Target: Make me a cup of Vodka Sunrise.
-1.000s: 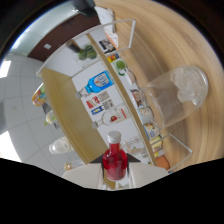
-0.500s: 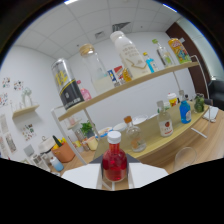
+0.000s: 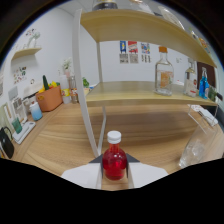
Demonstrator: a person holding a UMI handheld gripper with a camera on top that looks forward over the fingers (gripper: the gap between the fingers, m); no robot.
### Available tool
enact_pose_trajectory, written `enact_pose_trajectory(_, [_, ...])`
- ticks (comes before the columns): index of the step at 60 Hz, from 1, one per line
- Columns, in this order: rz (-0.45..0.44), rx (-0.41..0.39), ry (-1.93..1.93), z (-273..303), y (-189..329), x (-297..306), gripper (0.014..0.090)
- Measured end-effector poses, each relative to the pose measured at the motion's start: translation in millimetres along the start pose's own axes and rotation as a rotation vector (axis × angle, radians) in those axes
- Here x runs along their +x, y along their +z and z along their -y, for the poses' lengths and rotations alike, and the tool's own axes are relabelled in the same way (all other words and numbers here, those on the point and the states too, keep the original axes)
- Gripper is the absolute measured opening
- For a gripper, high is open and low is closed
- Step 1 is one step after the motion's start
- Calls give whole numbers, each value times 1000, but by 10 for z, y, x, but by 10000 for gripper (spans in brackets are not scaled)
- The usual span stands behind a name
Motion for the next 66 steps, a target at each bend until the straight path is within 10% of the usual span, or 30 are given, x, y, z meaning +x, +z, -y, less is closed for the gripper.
enact_pose_trajectory(39, [-6, -109, -28, -403, -12, -37, 372])
enact_pose_trajectory(46, [4, -144, -24, -461, -74, -24, 486])
enact_pose_trajectory(54, [65, -128, 2, -282, -283, -74, 860])
enact_pose_trajectory(66, [73, -10, -35, 283, -910, 141, 863])
